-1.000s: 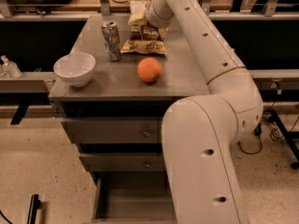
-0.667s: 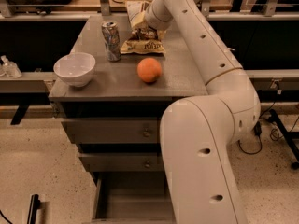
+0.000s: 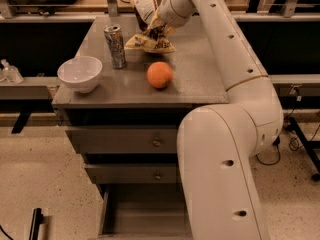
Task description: Place brown chip bag into bottom drawer
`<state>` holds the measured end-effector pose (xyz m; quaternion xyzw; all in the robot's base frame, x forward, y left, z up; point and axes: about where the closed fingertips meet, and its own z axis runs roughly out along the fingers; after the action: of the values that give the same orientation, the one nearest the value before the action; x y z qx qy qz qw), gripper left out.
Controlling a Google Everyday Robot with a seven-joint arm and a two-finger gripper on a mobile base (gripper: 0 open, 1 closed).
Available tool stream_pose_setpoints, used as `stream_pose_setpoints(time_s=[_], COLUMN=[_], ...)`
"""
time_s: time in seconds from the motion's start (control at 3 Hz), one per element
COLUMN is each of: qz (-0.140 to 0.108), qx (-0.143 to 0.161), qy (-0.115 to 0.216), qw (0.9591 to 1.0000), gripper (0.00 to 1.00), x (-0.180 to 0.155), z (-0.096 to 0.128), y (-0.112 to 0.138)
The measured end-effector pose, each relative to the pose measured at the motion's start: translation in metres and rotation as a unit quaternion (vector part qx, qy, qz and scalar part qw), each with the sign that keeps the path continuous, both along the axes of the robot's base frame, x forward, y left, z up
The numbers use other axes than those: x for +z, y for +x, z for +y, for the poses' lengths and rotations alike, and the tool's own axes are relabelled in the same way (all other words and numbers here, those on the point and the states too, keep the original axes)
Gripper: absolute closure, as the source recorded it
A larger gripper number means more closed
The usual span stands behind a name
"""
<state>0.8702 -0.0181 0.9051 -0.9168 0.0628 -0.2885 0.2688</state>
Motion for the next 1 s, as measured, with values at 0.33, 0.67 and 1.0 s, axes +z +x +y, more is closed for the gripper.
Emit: stream_pose_setpoints(time_s=[0.33, 0.67, 1.0], qz=[-0.022, -0.047, -0.057], qx=[-0.005, -0.027, -0.037], qy=[0.053, 0.075, 0.093], qw=[0.9983, 0.9957, 0.9933], gripper=[1.0, 1.0, 1.0], x=[0.056, 0.099, 0.127], z=[-0.011, -0.032, -0.05], y=[-0.014, -0.021, -0.034])
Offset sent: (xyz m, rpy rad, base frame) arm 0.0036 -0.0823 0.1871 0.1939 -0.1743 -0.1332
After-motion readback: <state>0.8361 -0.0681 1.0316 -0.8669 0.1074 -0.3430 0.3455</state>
